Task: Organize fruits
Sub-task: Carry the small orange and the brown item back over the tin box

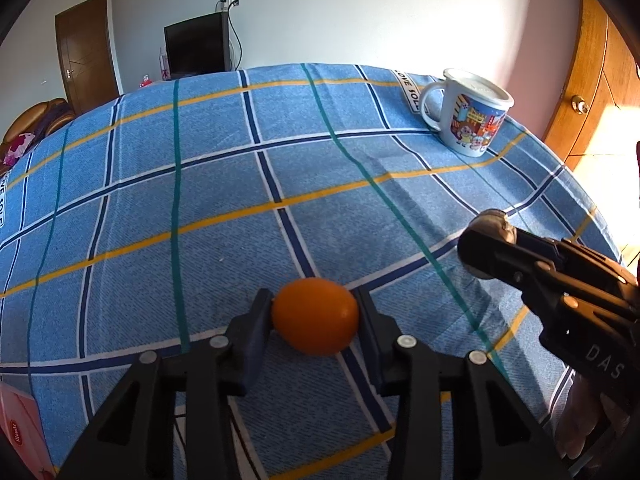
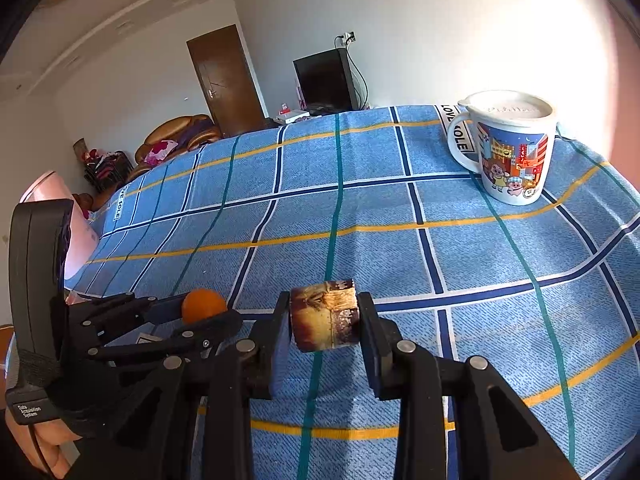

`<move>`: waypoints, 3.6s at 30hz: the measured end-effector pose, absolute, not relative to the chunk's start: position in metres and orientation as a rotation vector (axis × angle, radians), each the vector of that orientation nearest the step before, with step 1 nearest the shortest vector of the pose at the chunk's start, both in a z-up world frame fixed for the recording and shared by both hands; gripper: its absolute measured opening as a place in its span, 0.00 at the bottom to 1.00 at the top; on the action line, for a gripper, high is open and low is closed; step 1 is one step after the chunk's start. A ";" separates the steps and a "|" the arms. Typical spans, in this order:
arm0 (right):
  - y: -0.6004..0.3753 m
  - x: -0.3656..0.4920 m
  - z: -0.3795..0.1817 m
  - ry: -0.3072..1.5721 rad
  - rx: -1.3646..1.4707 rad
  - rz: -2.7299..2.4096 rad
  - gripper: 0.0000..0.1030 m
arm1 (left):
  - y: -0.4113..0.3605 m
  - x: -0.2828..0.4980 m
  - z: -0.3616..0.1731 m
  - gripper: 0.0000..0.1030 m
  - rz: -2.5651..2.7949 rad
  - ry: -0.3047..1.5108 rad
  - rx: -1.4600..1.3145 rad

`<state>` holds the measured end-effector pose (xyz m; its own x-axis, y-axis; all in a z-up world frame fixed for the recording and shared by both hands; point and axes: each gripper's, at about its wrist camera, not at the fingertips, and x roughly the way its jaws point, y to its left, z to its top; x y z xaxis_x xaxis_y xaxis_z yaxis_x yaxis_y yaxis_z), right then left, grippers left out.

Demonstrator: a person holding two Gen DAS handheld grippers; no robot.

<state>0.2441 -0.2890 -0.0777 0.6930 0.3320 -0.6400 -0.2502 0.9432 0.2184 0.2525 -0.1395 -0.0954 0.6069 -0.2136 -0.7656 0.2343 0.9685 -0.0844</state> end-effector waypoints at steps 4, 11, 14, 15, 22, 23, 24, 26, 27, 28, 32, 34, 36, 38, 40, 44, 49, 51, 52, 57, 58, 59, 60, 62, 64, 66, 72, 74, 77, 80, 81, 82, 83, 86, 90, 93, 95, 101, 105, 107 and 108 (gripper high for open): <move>-0.289 0.242 -0.076 0.724 0.115 0.327 0.32 | -0.134 0.243 -0.091 0.42 -0.263 0.847 0.003; -0.285 0.234 -0.070 0.674 0.087 0.360 0.32 | -0.125 0.229 -0.082 0.36 -0.252 0.769 -0.015; -0.282 0.232 -0.069 0.661 0.078 0.373 0.32 | -0.125 0.225 -0.080 0.34 -0.260 0.752 -0.013; -0.282 0.231 -0.068 0.655 0.075 0.374 0.32 | -0.125 0.225 -0.079 0.34 -0.264 0.750 -0.014; -0.279 0.227 -0.067 0.638 0.060 0.373 0.32 | -0.116 0.223 -0.080 0.31 -0.287 0.760 -0.055; -0.279 0.227 -0.067 0.640 0.060 0.372 0.32 | -0.115 0.222 -0.080 0.31 -0.289 0.761 -0.060; -0.279 0.227 -0.067 0.641 0.059 0.370 0.32 | -0.115 0.222 -0.080 0.31 -0.291 0.762 -0.062; -0.278 0.227 -0.067 0.642 0.058 0.369 0.32 | -0.116 0.223 -0.081 0.31 -0.291 0.765 -0.056; -0.278 0.227 -0.067 0.643 0.057 0.367 0.32 | -0.117 0.223 -0.081 0.35 -0.291 0.766 -0.051; -0.278 0.227 -0.067 0.643 0.057 0.367 0.32 | -0.119 0.224 -0.082 0.41 -0.300 0.773 -0.045; -0.278 0.227 -0.067 0.642 0.059 0.367 0.32 | -0.126 0.231 -0.089 0.57 -0.316 0.828 -0.018; -0.278 0.227 -0.067 0.641 0.062 0.366 0.32 | -0.127 0.237 -0.094 0.53 -0.320 0.867 -0.018; -0.278 0.227 -0.067 0.642 0.063 0.367 0.32 | -0.126 0.239 -0.096 0.39 -0.319 0.888 -0.029; -0.278 0.227 -0.067 0.640 0.065 0.369 0.32 | -0.125 0.238 -0.095 0.39 -0.323 0.882 -0.035; -0.279 0.227 -0.067 0.638 0.067 0.370 0.32 | -0.125 0.236 -0.093 0.39 -0.319 0.870 -0.028; -0.279 0.225 -0.066 0.629 0.068 0.375 0.32 | -0.123 0.227 -0.086 0.39 -0.307 0.813 -0.024; -0.279 0.219 -0.063 0.598 0.062 0.397 0.32 | -0.117 0.216 -0.075 0.39 -0.274 0.733 -0.027; -0.278 0.215 -0.062 0.580 0.057 0.406 0.32 | -0.114 0.212 -0.072 0.39 -0.256 0.702 -0.030; -0.278 0.213 -0.061 0.572 0.053 0.410 0.32 | -0.113 0.211 -0.070 0.39 -0.249 0.688 -0.031; -0.276 0.208 -0.057 0.533 0.038 0.416 0.32 | -0.111 0.199 -0.064 0.39 -0.222 0.619 -0.018; -0.275 0.207 -0.056 0.526 0.035 0.415 0.32 | -0.110 0.197 -0.063 0.39 -0.220 0.608 -0.015; -0.275 0.205 -0.056 0.519 0.032 0.415 0.32 | -0.110 0.195 -0.062 0.39 -0.217 0.600 -0.012; -0.274 0.204 -0.055 0.512 0.028 0.415 0.32 | -0.110 0.193 -0.061 0.39 -0.212 0.591 -0.010; -0.274 0.201 -0.053 0.497 0.021 0.415 0.32 | -0.109 0.189 -0.059 0.39 -0.204 0.572 -0.007; -0.273 0.198 -0.052 0.480 0.016 0.413 0.32 | -0.108 0.186 -0.058 0.39 -0.199 0.555 -0.005; -0.273 0.194 -0.050 0.460 0.011 0.411 0.32 | -0.107 0.181 -0.056 0.39 -0.191 0.534 -0.005; -0.271 0.182 -0.046 0.392 -0.015 0.404 0.32 | -0.104 0.170 -0.052 0.39 -0.169 0.484 0.007; -0.271 0.179 -0.046 0.382 -0.019 0.402 0.32 | -0.103 0.166 -0.052 0.39 -0.166 0.472 0.012; -0.270 0.172 -0.044 0.363 -0.020 0.399 0.32 | -0.100 0.162 -0.051 0.39 -0.160 0.458 0.014; -0.268 0.164 -0.043 0.351 -0.026 0.405 0.32 | -0.098 0.159 -0.051 0.39 -0.159 0.451 0.013; -0.267 0.163 -0.042 0.349 -0.029 0.406 0.32 | -0.097 0.158 -0.050 0.39 -0.159 0.448 0.011; -0.266 0.160 -0.042 0.344 -0.033 0.404 0.32 | -0.096 0.157 -0.050 0.39 -0.160 0.448 0.010; -0.265 0.158 -0.042 0.343 -0.036 0.404 0.32 | -0.094 0.155 -0.050 0.39 -0.160 0.447 0.008; -0.263 0.154 -0.042 0.346 -0.033 0.411 0.32 | -0.090 0.150 -0.051 0.39 -0.163 0.446 -0.001; -0.258 0.147 -0.042 0.352 -0.021 0.428 0.32 | -0.082 0.143 -0.051 0.39 -0.160 0.446 -0.011; -0.250 0.140 -0.041 0.353 -0.015 0.452 0.32 | -0.076 0.136 -0.051 0.39 -0.160 0.447 -0.017; -0.243 0.136 -0.041 0.355 -0.014 0.470 0.32 | -0.070 0.131 -0.050 0.39 -0.158 0.445 -0.022; -0.218 0.125 -0.035 0.345 -0.015 0.536 0.32 | -0.047 0.112 -0.046 0.39 -0.134 0.426 -0.043; -0.199 0.120 -0.031 0.344 -0.025 0.582 0.32 | -0.029 0.102 -0.043 0.39 -0.110 0.420 -0.056; -0.189 0.118 -0.029 0.341 -0.033 0.603 0.32 | -0.021 0.096 -0.042 0.39 -0.097 0.415 -0.061; -0.183 0.117 -0.028 0.339 -0.036 0.614 0.32 | -0.017 0.093 -0.042 0.39 -0.090 0.413 -0.064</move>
<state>0.1166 -0.1835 -0.0283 0.7639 0.5591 -0.3223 -0.5707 0.8184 0.0671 0.0930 -0.0168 -0.0420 0.9121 -0.1002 -0.3976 0.0743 0.9940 -0.0800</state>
